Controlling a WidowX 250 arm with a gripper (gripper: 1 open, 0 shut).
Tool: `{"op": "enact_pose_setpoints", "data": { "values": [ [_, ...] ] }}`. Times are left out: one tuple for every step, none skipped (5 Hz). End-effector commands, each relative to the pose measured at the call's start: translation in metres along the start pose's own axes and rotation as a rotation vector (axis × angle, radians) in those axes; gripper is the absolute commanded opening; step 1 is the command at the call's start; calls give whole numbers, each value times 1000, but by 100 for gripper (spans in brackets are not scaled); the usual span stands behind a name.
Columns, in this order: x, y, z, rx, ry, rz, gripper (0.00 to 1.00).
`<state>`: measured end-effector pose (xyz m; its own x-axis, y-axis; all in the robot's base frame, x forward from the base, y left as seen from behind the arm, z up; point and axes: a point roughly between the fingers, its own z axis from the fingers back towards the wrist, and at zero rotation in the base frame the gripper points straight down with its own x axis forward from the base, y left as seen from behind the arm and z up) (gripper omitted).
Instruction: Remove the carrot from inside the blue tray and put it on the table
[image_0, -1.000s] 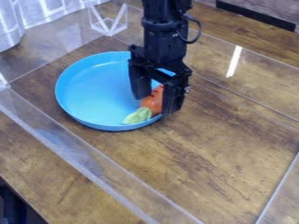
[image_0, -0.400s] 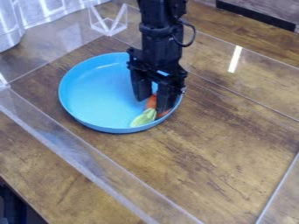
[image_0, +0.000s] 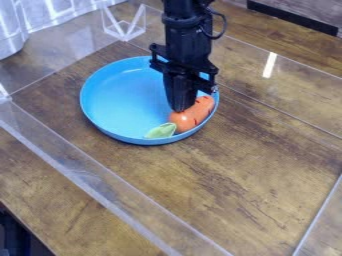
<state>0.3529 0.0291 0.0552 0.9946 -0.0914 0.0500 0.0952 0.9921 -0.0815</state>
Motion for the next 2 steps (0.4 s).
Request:
{"op": "enact_pose_setpoints", "data": {
  "values": [
    [5,10,-1,-2,-10,10,0],
    [8,19,-6,-5,1,17,0]
  ]
}}
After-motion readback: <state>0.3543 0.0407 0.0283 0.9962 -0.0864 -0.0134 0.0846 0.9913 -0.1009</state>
